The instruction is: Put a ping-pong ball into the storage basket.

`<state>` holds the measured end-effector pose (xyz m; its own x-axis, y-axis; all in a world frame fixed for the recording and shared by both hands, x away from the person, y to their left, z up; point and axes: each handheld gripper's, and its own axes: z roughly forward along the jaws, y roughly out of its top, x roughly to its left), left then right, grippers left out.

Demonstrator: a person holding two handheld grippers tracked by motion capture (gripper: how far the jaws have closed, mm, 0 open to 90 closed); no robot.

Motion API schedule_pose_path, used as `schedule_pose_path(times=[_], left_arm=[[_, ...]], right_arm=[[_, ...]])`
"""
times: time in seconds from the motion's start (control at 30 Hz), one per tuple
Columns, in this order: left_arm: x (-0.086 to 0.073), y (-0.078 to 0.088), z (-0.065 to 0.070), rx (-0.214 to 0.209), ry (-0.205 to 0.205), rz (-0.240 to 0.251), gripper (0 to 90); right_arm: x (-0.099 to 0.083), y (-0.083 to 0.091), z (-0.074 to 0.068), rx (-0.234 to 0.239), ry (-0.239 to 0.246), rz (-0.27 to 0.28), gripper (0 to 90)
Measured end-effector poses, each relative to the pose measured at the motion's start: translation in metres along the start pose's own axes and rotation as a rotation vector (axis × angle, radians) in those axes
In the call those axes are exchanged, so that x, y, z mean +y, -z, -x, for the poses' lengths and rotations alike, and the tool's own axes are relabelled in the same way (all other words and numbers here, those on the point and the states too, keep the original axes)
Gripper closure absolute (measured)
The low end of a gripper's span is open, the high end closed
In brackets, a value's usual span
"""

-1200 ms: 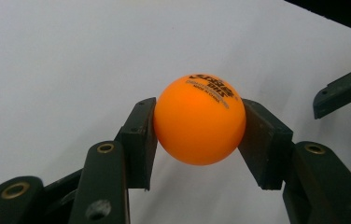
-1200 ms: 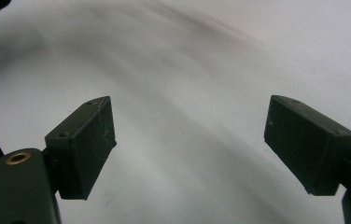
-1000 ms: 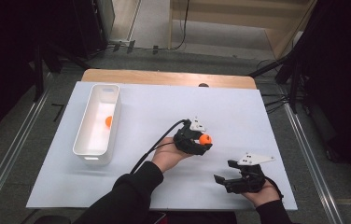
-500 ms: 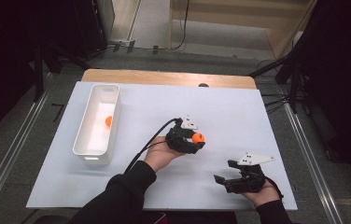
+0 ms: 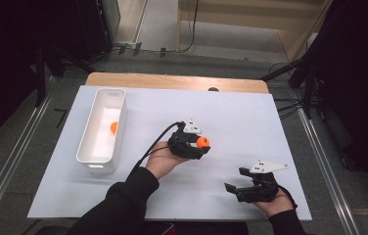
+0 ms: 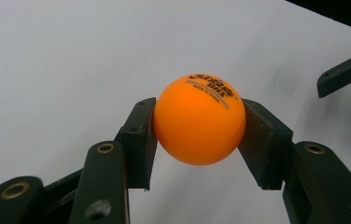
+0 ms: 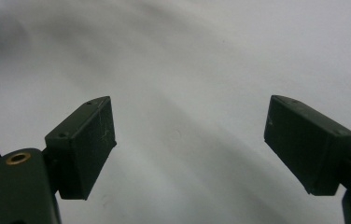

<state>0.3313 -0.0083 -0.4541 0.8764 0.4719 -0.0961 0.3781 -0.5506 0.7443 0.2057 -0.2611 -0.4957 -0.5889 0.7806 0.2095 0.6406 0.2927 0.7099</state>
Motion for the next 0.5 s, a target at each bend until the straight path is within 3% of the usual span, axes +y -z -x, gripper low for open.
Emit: schedule_pose_path(times=[0.5], left_arm=[[0.000,0.018,-0.004,-0.010,0.032,0.009,50.3]], right_arm=[[0.001,0.000,-0.002,0.011,0.010,-0.002,14.9]])
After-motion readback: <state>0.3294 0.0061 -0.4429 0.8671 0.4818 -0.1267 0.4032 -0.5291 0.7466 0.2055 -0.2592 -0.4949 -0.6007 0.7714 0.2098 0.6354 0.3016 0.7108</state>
